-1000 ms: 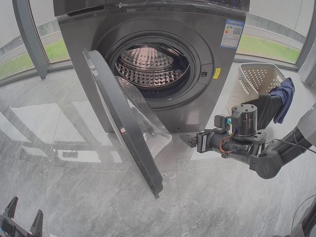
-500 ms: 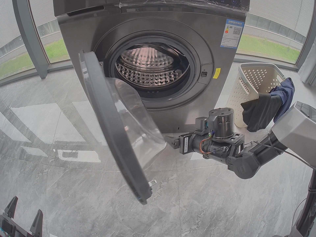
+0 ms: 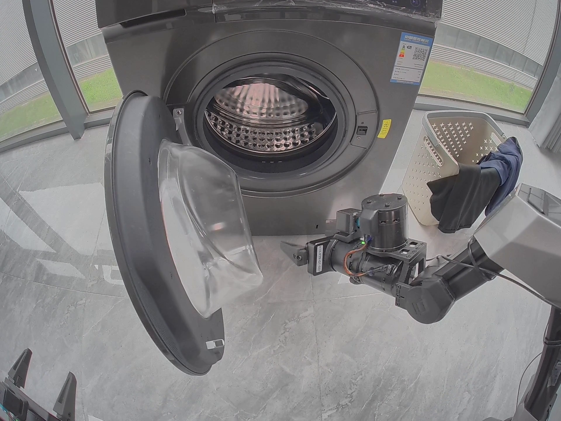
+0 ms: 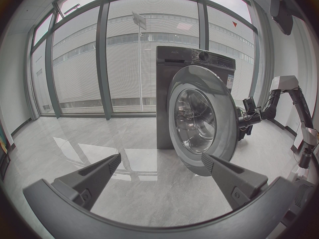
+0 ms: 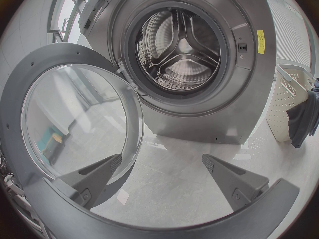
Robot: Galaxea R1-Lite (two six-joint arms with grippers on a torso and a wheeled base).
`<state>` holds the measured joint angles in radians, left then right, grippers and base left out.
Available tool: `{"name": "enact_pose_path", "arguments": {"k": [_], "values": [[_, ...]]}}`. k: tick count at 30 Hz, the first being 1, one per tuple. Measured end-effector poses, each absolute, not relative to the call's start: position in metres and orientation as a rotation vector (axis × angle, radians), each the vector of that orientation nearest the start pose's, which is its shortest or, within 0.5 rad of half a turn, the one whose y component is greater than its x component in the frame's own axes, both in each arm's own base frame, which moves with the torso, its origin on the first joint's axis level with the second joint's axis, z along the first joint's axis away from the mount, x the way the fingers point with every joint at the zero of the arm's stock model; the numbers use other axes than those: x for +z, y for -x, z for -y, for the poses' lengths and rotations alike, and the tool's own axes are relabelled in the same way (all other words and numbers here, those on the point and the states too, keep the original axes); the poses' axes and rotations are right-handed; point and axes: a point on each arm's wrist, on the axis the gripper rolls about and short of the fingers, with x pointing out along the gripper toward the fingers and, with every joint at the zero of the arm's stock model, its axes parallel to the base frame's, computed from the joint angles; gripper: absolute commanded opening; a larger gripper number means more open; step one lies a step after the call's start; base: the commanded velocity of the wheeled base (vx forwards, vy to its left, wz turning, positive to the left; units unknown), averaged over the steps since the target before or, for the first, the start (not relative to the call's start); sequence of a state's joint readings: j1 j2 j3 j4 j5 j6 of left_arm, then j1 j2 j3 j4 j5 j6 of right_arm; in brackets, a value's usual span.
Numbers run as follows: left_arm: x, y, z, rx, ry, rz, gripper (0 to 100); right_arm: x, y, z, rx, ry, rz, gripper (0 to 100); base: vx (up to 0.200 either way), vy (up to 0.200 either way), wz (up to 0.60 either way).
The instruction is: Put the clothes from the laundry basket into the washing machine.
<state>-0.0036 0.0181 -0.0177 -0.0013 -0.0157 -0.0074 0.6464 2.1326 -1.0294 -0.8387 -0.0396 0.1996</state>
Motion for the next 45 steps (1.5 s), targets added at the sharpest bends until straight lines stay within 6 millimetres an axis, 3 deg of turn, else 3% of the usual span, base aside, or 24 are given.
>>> {"name": "enact_pose_path", "arguments": {"k": [7,14,19,27,40,45], "values": [[0.081,0.023,0.000,-0.019,0.007,0.000,100,0.106,-0.329,-0.265,0.599,-0.113,-0.256,100,0.000,0.000,0.00],[0.081,0.023,0.000,-0.019,0.007,0.000,100,0.104,-0.316,-0.291,0.669,-0.123,-0.241,100,0.000,0.000,0.00],[0.081,0.023,0.000,-0.019,0.007,0.001,100,0.108,-0.316,-0.296,0.678,-0.138,-0.222,100,0.000,0.000,0.00],[0.081,0.023,0.000,-0.020,0.007,0.001,100,0.106,-0.332,-0.302,0.665,-0.147,-0.201,100,0.000,0.000,0.00],[0.081,0.023,0.000,-0.020,0.007,0.001,100,0.091,-0.328,-0.359,0.716,-0.155,-0.172,100,0.000,0.000,0.00],[0.081,0.023,0.000,-0.019,0.007,0.001,100,0.092,-0.333,-0.369,0.720,-0.178,-0.141,100,0.000,0.000,0.00]]}}
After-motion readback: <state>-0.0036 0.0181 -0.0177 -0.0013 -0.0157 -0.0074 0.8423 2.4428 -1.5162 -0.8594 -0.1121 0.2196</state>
